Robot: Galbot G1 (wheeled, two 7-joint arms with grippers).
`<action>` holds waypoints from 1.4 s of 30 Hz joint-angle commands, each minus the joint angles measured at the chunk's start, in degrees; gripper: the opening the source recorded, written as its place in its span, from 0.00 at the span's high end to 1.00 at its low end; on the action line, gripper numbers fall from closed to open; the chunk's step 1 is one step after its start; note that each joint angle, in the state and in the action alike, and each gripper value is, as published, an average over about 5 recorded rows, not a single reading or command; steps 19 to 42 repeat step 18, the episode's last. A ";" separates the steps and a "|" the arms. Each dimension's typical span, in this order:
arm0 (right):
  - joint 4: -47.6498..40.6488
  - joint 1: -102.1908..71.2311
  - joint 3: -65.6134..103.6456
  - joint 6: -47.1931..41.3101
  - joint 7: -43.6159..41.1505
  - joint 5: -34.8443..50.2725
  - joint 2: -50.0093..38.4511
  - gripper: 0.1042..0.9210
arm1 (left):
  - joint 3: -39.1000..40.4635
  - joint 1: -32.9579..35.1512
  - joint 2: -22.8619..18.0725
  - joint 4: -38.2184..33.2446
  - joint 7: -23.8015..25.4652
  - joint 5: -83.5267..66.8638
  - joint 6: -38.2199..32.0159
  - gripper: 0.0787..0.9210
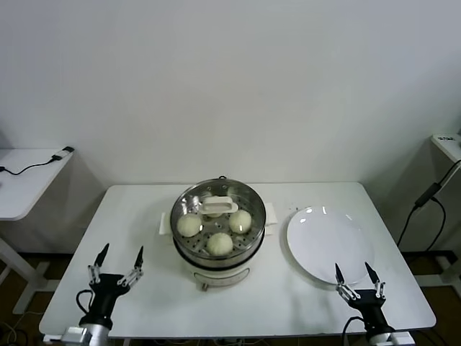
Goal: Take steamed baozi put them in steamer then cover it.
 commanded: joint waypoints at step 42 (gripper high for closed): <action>-0.24 -0.07 -0.06 0.41 -0.19 0.51 0.35 0.12 | 0.10 2.81 -0.27 5.27 2.92 -9.12 -6.89 0.12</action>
